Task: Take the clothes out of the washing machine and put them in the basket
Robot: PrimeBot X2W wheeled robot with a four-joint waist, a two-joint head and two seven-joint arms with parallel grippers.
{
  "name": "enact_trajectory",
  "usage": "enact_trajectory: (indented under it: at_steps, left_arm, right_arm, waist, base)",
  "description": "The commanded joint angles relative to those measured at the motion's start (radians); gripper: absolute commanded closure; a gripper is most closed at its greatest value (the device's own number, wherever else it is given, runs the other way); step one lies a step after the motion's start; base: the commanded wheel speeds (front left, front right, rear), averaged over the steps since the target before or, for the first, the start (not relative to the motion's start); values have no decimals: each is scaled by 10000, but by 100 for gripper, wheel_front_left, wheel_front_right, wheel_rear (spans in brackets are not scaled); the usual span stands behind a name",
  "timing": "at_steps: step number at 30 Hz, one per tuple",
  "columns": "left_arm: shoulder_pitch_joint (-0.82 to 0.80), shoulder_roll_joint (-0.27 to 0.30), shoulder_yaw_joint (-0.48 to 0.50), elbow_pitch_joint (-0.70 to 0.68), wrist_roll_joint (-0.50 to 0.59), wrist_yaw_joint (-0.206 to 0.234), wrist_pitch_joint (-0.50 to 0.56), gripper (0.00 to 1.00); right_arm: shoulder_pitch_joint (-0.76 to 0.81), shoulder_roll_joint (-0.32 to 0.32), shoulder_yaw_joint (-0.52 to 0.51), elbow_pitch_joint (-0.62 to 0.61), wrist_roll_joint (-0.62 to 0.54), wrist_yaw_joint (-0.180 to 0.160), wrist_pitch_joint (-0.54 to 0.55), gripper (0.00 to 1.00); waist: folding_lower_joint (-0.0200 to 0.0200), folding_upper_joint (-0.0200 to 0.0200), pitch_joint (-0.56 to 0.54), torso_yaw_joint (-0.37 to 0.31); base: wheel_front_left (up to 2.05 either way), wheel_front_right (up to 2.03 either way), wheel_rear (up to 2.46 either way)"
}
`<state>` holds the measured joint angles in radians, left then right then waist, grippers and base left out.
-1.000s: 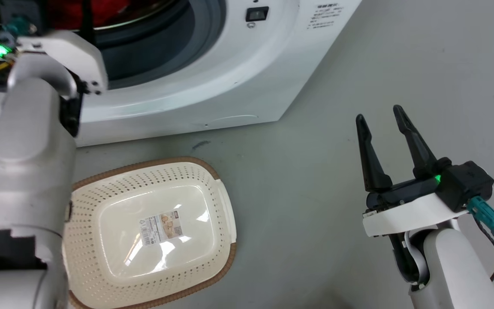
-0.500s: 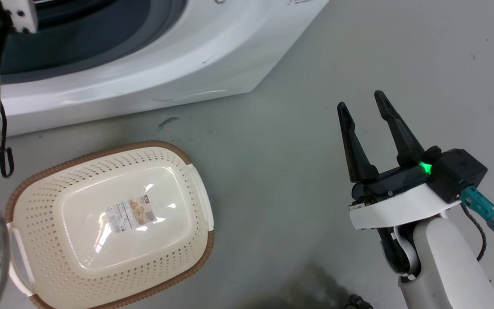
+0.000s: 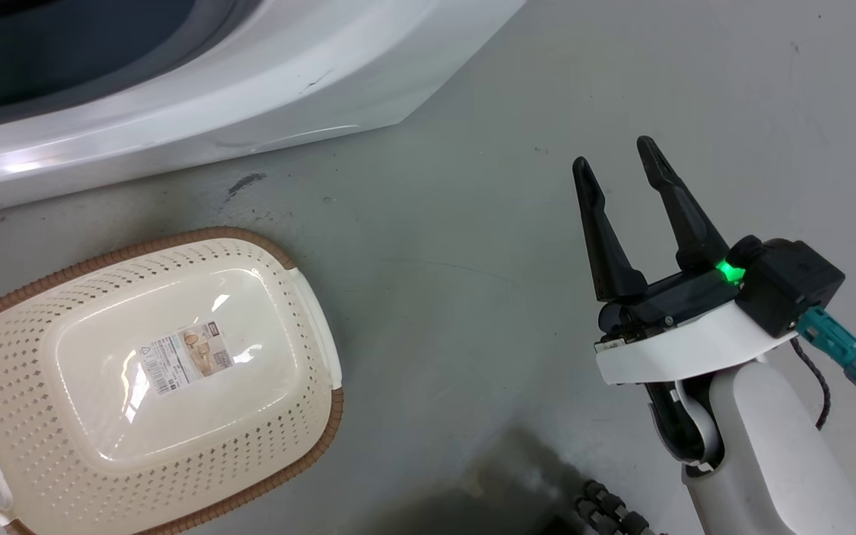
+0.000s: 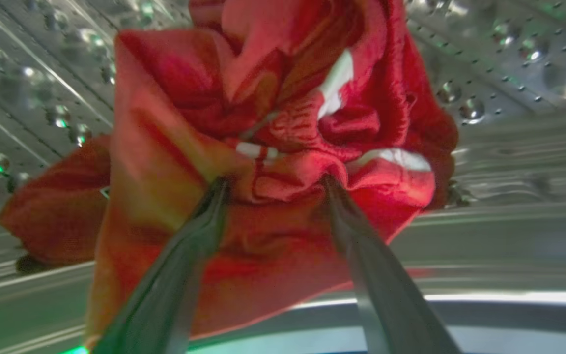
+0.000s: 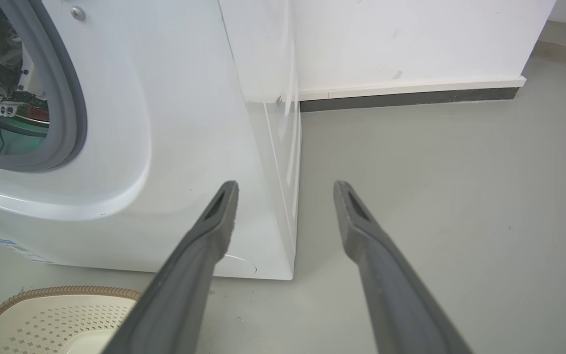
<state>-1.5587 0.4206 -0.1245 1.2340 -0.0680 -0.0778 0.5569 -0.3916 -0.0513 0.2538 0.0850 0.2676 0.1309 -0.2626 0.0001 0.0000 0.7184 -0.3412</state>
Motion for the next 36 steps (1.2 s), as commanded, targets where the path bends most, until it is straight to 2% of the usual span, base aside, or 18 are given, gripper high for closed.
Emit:
enact_trajectory:
  at_steps: [1, 2, 3, 11, 15, 21, 25, 31, 36]
  left_arm:
    - [-56, 35, 76, 123, -172, 70, 445, 8]
    - [-24, 24, 141, 173, -243, 70, 626, 66]
    - [25, 27, 203, 205, -325, 104, 759, 100]
    - [408, 192, 257, 76, -538, 284, 772, 100]
    - [537, 237, 154, -389, -539, 328, 114, 100]
    - [1299, 210, 111, -1068, -580, 453, -1867, 100]
    - [1958, 165, 84, -1344, -636, 403, -3547, 100]
    - [3251, -46, 292, -1195, -942, 537, -5943, 100]
    - [4249, -273, 436, -836, -1223, 485, -7423, 100]
  right_arm:
    - [-187, 18, 43, 14, 86, -3, -32, 0]
    - [-189, 20, 48, 24, 126, -5, -31, 0]
    - [-201, 18, 51, 33, 157, -3, -32, 0]
    - [-251, 18, 39, 74, 226, -3, -31, 0]
    - [-277, 18, 36, 135, 229, -3, -31, 0]
    - [-261, 18, -4, 342, 146, -3, -31, 0]
    - [-90, 17, -95, 498, 38, -3, -30, 0]
    - [354, 15, -271, 827, -103, -5, -30, 0]
    - [830, 14, -457, 1071, -273, -3, -30, 0]
  waist:
    - [-1, 0, 30, -42]
    - [-1, 0, 32, -55]
    - [-1, 0, 30, -66]
    - [-1, 0, -25, -98]
    - [-1, 0, -106, -95]
    - [-1, 0, -650, -3]
    - [-1, 0, -1268, 78]
    - [-1, 0, -2479, 196]
    - [-1, 0, -3434, 350]
  base:
    - [0, 0, 0]
    - [0, 0, 0]
    - [0, 0, 0]
    - [0, 0, 0]
    - [0, 0, 0]
    - [0, 0, 0]
    - [0, 0, 0]
    - [0, 0, 0]
    - [0, 0, 0]
